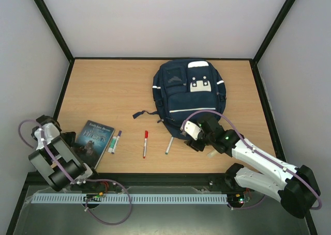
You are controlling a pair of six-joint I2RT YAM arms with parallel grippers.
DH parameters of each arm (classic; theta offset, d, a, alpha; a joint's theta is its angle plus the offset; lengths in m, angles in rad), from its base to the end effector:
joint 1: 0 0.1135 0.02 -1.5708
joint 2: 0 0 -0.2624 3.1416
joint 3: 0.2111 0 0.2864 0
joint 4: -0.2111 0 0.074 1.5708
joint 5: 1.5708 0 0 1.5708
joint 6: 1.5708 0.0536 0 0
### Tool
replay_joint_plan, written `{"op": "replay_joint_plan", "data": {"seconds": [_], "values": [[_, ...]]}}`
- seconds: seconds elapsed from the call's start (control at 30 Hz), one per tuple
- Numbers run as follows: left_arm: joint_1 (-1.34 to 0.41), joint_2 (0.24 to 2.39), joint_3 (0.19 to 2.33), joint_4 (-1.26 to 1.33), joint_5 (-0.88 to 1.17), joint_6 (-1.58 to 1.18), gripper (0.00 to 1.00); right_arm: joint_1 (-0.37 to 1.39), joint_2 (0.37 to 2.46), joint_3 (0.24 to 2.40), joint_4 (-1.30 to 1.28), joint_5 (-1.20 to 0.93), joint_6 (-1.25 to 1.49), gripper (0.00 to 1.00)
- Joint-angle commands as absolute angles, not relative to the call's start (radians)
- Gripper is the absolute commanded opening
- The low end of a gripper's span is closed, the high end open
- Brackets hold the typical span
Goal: Pack the student bag
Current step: Move the book to the center of the board.
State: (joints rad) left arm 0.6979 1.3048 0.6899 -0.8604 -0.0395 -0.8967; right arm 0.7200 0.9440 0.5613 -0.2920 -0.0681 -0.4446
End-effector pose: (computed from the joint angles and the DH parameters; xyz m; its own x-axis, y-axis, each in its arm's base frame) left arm 0.1722 0.1472 0.1272 0.0278 -0.9955 -0.0902 -0.9985 -0.0234 -0.0500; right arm 0.1839 0.1662 0.1975 -0.1239 -0.6794 -0.7233 -0.8319 0.4684 -0.2975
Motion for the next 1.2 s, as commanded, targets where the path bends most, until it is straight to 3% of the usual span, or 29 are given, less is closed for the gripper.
{"op": "replay_joint_plan", "data": {"seconds": [0.0, 0.3, 0.73, 1.17], "values": [[0.813, 1.322, 0.585, -0.853, -0.001, -0.873, 0.97, 0.718, 0.955, 0.549, -0.309, -0.083, -0.450, 0.64], [0.829, 1.329, 0.494, -0.647, 0.159, -0.823, 0.91, 0.718, 0.982, 0.558, -0.316, -0.103, -0.452, 0.64], [0.644, 1.266, 0.517, -0.573, 0.291, -0.936, 0.91, 0.717, 1.014, 0.565, -0.321, -0.105, -0.450, 0.64], [0.270, 1.263, 0.600, -0.517, 0.284, -1.138, 0.91, 0.717, 1.060, 0.621, -0.316, -0.115, -0.414, 0.63]]}}
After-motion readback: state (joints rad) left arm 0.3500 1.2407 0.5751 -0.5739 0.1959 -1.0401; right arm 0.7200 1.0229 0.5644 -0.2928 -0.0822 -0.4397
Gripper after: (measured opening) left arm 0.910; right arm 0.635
